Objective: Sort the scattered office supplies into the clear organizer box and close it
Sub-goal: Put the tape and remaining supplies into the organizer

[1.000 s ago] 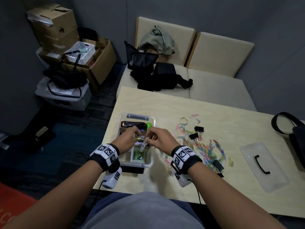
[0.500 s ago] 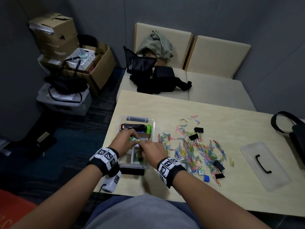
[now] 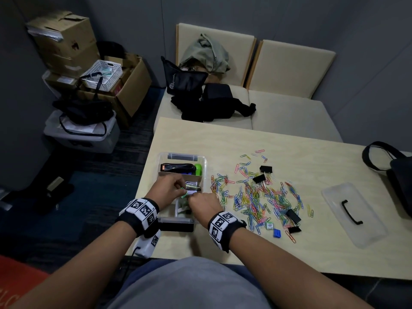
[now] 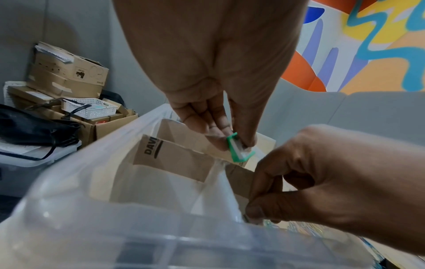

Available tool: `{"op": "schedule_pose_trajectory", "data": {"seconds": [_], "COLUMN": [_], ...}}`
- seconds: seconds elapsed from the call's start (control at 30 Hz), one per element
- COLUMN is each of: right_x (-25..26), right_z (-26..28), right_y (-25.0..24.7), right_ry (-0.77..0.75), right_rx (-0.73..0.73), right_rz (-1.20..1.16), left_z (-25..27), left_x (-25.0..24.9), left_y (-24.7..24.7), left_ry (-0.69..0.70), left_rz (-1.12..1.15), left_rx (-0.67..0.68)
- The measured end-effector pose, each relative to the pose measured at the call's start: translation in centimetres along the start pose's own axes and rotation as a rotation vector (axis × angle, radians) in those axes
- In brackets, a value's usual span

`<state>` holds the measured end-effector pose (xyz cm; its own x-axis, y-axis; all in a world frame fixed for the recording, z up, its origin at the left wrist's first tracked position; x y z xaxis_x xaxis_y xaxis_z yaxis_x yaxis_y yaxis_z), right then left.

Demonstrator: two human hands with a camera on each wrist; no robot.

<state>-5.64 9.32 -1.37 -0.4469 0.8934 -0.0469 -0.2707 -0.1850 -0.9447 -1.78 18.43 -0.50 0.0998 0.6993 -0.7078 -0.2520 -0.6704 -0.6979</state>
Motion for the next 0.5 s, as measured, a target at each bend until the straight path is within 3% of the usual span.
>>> {"op": "schedule_pose_trajectory", "data": {"seconds": [0.13, 0.27, 0.4, 0.5], "right_x": [-0.8, -4.1, -6.3, -7.0], "right_z": [-0.4, -0.7, -0.2, -0.2], "right_y": [-0.2, -1.5, -2.4, -1.9], "right_ry": [0.015, 0.127, 0.156, 0.157], "right_rx": [0.016, -0.099, -0.214, -0.224], "right_rz": [-0.065, -0.324, -0.530, -0.559], "left_z": [0.0, 0.0, -0.1, 0.5], "left_x": [-0.4, -1.4, -3.0, -4.3], "left_y": [0.4, 0.7, 2.6, 4.1], "left_ry": [0.007, 0.062, 0.184, 0.232], "left_rz": [-0.078, -0.234, -0.554, -0.689], "left_rx": [0.037, 0.047, 0.112, 0.168]}}
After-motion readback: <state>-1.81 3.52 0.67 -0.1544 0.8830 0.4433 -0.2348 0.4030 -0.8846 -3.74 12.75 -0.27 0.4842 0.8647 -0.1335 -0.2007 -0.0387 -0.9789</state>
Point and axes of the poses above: each hand's wrist, its own z-axis away from the middle knuckle, its own y-axis out of the palm, x = y × z, the point moved 10 cm from there along -z, towards the middle knuckle, and after that the axes turned 9 degrees about y, right-handed, at the moved point
